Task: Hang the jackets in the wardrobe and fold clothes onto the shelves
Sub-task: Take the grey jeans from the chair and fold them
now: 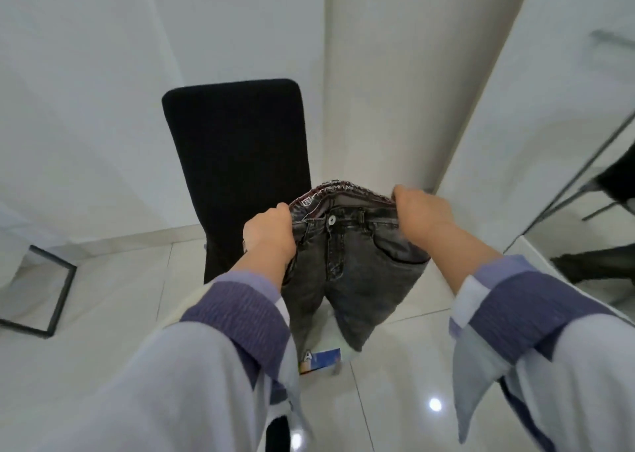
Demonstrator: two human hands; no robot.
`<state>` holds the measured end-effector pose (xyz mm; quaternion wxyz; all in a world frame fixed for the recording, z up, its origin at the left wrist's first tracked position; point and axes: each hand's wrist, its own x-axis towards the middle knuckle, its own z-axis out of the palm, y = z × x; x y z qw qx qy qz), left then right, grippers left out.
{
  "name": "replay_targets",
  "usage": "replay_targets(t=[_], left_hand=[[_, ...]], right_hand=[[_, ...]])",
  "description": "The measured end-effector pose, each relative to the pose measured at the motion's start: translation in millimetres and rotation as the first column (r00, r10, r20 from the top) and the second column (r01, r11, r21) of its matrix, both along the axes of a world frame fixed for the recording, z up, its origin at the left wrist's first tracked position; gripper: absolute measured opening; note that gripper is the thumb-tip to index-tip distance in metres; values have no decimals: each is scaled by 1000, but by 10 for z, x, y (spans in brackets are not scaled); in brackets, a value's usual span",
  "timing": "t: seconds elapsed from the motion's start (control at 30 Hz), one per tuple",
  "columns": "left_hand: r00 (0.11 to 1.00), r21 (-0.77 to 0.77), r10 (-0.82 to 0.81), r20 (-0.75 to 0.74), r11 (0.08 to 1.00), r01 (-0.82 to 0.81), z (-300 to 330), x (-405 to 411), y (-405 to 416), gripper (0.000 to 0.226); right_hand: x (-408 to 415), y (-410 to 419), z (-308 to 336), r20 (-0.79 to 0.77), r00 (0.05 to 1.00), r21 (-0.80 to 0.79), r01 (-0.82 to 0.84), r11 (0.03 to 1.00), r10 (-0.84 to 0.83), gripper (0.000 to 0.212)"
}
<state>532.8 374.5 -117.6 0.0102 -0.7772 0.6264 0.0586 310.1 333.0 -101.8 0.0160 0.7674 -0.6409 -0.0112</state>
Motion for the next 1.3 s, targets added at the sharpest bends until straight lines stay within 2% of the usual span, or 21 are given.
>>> replay_targets(t=[0.13,0.33,0.43,0.5,0.6,0.67,0.77,0.8,0.87,0.93,1.03,1.1,1.17,1.23,1.3], left_hand=[[995,-65,-103,10,993,103,465,-624,152,37],[963,-217,-268,-37,943,254,1205,-1603,123,30],[928,-261,-352,-124,913,312,1561,-2041,132,28],[889,-283,-399,-225,900,332,1751,-2315,141,15],[782,-328,-455,-426,883,336,1892,-2728,101,7],[675,-371,-483,-558,873,318,1941,-3019,72,19],[526,-407,-497,-690,868,286,2023,-3360,103,36],[477,-406,-491,-729,871,276,2049,-3437,115,36],[372,-374,-440,-817,896,239,2093,-3539,137,31],[247,-306,-354,-902,928,211,2147,-3628,163,28],[130,-179,-203,-971,968,176,2227,-3768,208,31],[86,-144,-158,-984,978,150,2257,-3821,214,28],[88,-145,-162,-983,974,175,2266,-3790,231,29],[117,-157,-181,-976,970,185,2235,-3714,233,28],[113,-158,-184,-976,965,211,2213,-3585,256,23]], right_hand=[[-659,290,496,89,987,26,132,991,-134,38],[-1414,639,1252,277,926,15,263,965,-256,26],[-1718,788,1579,361,892,-42,308,950,-273,19],[-1886,899,1767,456,844,-72,349,934,-281,18],[-2085,1039,1978,661,698,-74,424,902,-274,19],[-2164,1104,2060,788,565,-65,470,880,-243,21],[-2204,1194,2088,938,317,-30,468,883,-136,17],[-2219,1236,2081,972,211,2,444,896,-107,17],[-2299,1325,2034,992,30,100,380,920,-120,33],[-2404,1422,1975,984,-30,176,287,942,-175,47],[-2482,1543,1889,988,-11,157,41,987,-157,43],[-2496,1597,1884,993,34,116,-33,993,-115,56],[-2485,1618,1880,979,168,114,16,993,-115,69],[-2446,1596,1863,947,304,67,141,988,-107,67],[-2391,1561,1813,941,328,-1,237,971,-79,54]])
